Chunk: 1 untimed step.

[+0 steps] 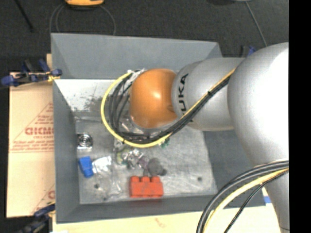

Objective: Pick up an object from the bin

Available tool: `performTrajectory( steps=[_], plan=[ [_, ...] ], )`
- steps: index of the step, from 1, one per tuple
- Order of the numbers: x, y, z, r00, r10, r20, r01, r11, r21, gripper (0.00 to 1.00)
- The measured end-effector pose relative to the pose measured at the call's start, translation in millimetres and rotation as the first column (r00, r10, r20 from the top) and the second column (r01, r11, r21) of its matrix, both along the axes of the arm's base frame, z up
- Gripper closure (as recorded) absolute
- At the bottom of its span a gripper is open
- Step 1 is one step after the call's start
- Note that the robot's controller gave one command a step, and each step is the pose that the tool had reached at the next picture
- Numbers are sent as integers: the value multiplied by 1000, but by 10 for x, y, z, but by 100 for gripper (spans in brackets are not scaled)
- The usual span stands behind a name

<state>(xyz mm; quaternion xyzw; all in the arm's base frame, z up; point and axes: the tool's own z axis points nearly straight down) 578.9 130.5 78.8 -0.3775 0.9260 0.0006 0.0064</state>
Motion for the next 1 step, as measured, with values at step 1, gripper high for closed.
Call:
performTrajectory(
  steps=[1],
  plan=[
    [650,-687,1738,955,298,1,-298,955,-9,100]
  ],
)
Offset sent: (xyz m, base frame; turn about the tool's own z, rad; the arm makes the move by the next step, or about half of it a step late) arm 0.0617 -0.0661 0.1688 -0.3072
